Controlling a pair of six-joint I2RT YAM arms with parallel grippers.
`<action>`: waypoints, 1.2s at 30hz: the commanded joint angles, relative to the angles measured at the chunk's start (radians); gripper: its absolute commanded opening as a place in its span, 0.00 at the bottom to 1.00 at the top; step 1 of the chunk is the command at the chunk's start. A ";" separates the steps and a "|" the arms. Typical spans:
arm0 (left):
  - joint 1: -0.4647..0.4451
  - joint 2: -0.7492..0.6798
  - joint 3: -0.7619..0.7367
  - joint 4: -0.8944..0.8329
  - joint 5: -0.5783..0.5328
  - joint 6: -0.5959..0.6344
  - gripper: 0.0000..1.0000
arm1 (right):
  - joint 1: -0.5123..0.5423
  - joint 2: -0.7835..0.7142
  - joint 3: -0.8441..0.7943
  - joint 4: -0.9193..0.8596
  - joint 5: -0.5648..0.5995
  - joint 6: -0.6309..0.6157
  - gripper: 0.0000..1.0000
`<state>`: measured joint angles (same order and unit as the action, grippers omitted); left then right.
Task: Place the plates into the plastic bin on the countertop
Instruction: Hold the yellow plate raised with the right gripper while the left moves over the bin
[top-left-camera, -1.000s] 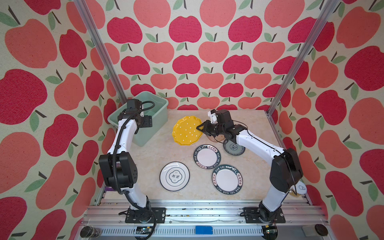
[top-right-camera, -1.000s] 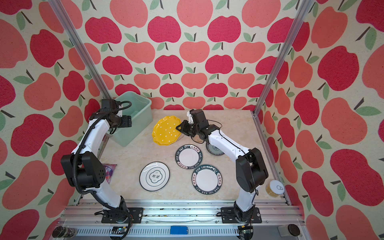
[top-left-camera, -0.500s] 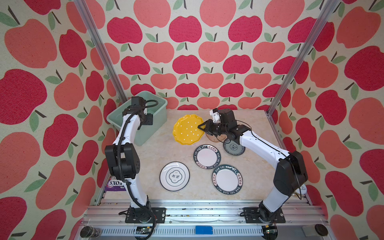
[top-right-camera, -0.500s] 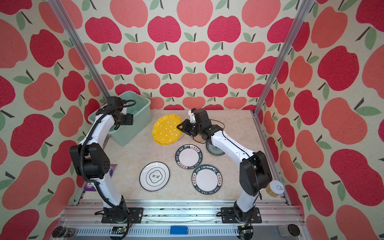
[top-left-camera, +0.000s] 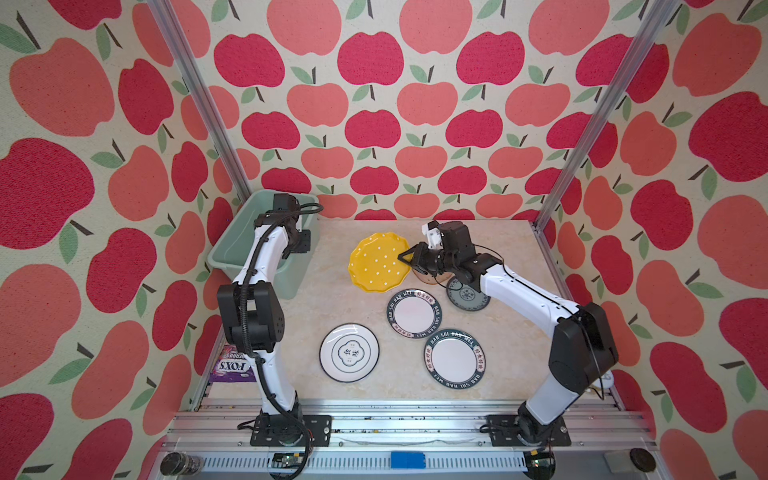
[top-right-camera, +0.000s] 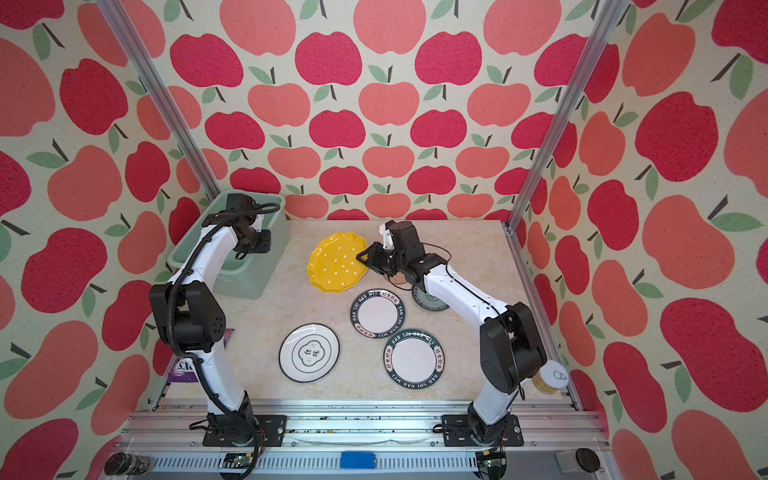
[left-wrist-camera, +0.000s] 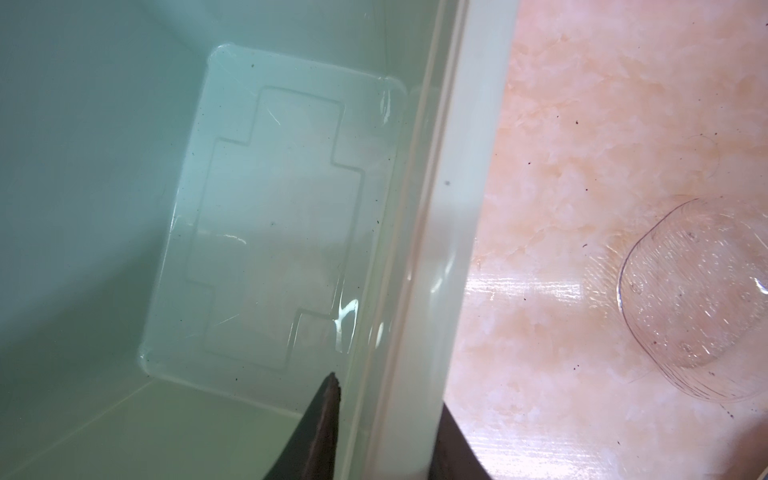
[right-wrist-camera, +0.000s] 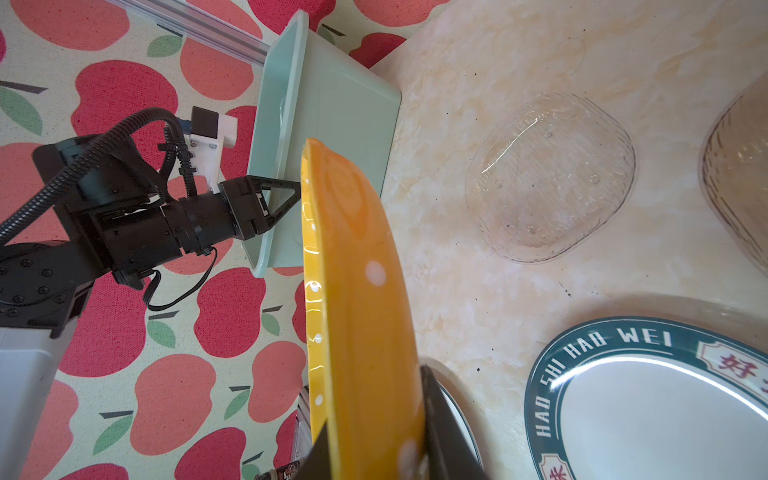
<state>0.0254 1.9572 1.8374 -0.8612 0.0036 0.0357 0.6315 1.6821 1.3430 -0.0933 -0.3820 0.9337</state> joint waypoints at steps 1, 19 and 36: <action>-0.029 -0.007 0.013 -0.091 -0.020 -0.086 0.34 | -0.010 -0.095 0.005 0.144 -0.031 0.024 0.00; -0.165 -0.117 -0.116 -0.017 0.064 -0.421 0.18 | -0.016 -0.201 -0.041 0.088 0.030 0.011 0.00; -0.310 -0.192 -0.206 0.017 0.082 -0.481 0.16 | -0.024 -0.262 -0.042 0.011 0.090 -0.012 0.00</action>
<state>-0.2550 1.7687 1.6497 -0.8753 0.0097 -0.3870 0.6178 1.4906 1.2896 -0.1684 -0.2886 0.9298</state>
